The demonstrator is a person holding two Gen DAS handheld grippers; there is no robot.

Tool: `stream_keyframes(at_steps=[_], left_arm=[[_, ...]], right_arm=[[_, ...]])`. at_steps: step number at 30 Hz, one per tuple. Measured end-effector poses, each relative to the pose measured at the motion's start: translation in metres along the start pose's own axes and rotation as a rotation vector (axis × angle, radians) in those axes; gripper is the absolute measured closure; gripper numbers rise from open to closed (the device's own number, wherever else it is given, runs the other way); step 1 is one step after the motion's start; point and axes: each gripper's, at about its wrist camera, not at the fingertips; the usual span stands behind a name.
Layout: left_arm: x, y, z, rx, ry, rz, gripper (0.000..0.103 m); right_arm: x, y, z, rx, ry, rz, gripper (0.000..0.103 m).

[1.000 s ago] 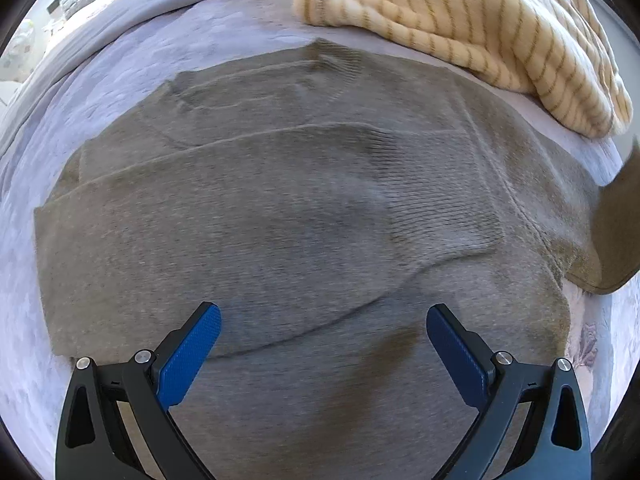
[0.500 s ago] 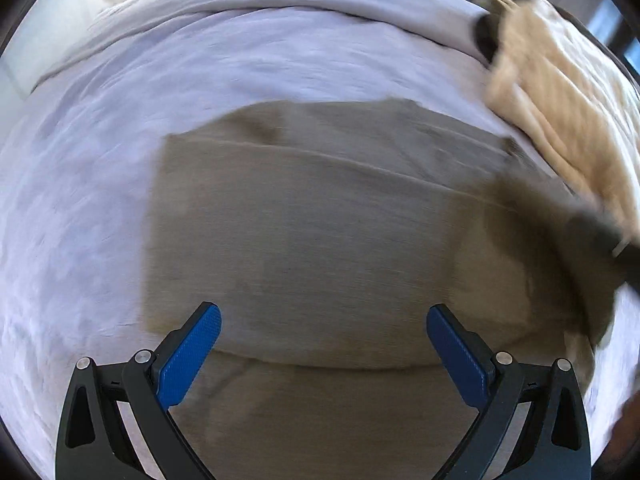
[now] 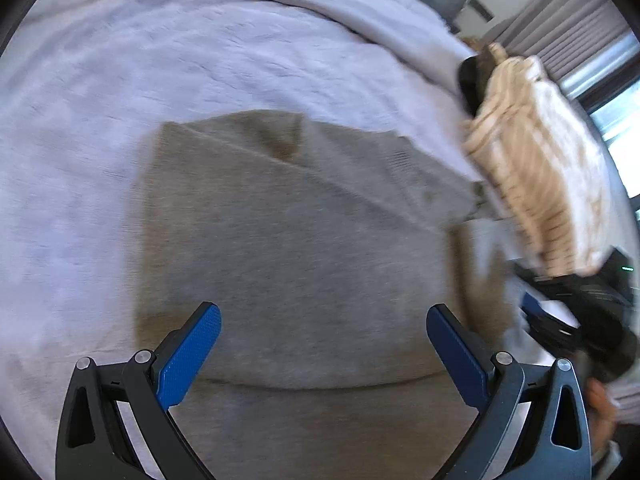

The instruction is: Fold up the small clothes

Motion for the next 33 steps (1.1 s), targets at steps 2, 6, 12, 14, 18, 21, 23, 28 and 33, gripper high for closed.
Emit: stream_keyframes(at_steps=[2, 6, 12, 14, 18, 21, 23, 28, 33], left_arm=[[-0.001, 0.004, -0.004, -0.035, -0.096, -0.019, 0.000], [0.000, 0.013, -0.018, -0.129, -0.283, -0.033, 0.000], [0.011, 0.012, -0.030, -0.215, -0.373, -0.072, 0.000], [0.014, 0.009, -0.032, -0.230, -0.371, -0.078, 0.000], [0.020, 0.009, -0.024, -0.207, -0.341, -0.088, 0.000], [0.024, 0.011, -0.019, -0.193, -0.319, -0.096, 0.000], [0.026, 0.012, -0.017, -0.186, -0.308, -0.095, 0.000], [0.028, 0.015, -0.010, -0.160, -0.257, -0.082, 0.003], [0.029, 0.014, -0.001, -0.127, -0.207, -0.112, 0.095]], right_arm=[[0.001, -0.011, -0.036, -0.188, 0.001, -0.008, 0.092], [0.017, -0.051, -0.087, -0.513, -0.064, -0.091, 0.092], [0.037, -0.103, -0.094, -0.680, -0.141, -0.246, 0.091], [0.026, -0.103, -0.077, -0.639, -0.134, -0.264, 0.080], [-0.017, -0.099, -0.021, -0.457, -0.132, -0.233, 0.037], [-0.057, -0.085, 0.044, -0.227, -0.122, -0.190, 0.037], [-0.081, -0.077, 0.092, -0.037, -0.096, -0.141, 0.037], [-0.103, -0.050, 0.155, 0.263, -0.007, -0.028, 0.045], [-0.113, -0.032, 0.152, 0.252, -0.002, 0.046, 0.097]])
Point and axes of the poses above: each gripper's, at about its wrist camera, not at the fingertips, and x roughly the way its jaws point, z to its right, y to its top, and after that the axes turned 6 degrees about -y, right-handed
